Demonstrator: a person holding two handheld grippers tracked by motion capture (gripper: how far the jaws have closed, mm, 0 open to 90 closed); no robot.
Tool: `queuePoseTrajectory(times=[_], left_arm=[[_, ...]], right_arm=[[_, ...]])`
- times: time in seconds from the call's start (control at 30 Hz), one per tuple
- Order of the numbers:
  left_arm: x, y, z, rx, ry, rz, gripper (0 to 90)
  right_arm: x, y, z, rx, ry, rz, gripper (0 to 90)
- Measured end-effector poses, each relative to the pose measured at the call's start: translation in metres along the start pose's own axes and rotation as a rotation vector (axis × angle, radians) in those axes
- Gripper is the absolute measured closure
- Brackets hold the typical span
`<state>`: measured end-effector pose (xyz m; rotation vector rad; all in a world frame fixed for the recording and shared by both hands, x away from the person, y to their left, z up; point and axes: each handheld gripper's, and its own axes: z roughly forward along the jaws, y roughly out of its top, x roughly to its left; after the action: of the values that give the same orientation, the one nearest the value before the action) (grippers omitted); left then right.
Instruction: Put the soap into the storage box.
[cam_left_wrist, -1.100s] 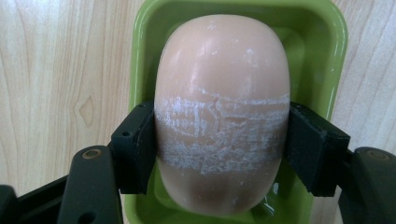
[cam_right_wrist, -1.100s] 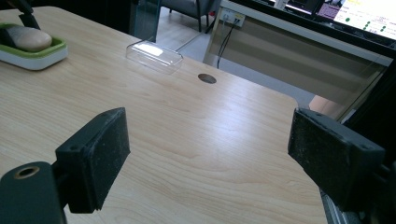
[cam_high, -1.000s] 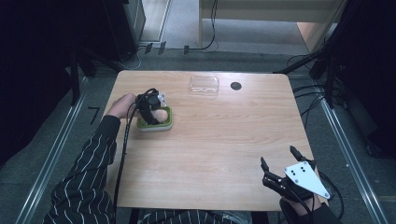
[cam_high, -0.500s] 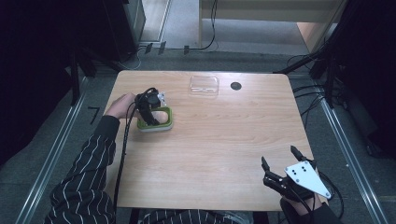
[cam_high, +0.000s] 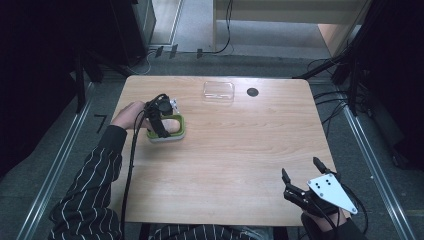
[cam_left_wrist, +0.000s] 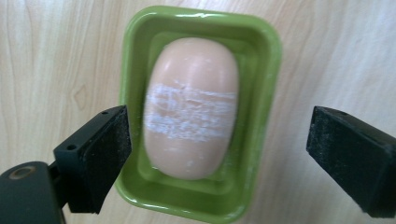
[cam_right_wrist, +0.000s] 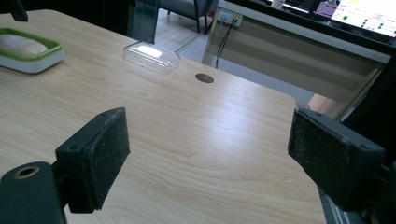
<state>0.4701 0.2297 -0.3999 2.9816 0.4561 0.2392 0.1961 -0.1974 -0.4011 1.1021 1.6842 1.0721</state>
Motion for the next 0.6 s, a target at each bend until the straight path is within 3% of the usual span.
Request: queuePoseTrajectory(times=[0.13, 0.27, 0.43, 0.6], left_arm=[[-0.007, -0.002, -0.004, -0.010, 0.018, -0.020, 3.1], [-0.015, -0.005, -0.005, 0.012, 0.009, -0.027, 1.7], [-0.023, -0.008, -0.010, 0.002, 0.012, -0.048, 1.6], [-0.034, -0.013, -0.013, -0.015, 0.022, -0.106, 1.5]], right_arm=[[0.001, 0.001, 0.001, -0.003, 0.005, -0.002, 13.4], [0.004, 0.002, 0.001, -0.004, 0.011, -0.016, 13.4], [0.003, 0.001, 0.000, -0.003, 0.003, -0.007, 13.4], [0.004, 0.002, -0.002, -0.004, 0.000, -0.012, 13.4]])
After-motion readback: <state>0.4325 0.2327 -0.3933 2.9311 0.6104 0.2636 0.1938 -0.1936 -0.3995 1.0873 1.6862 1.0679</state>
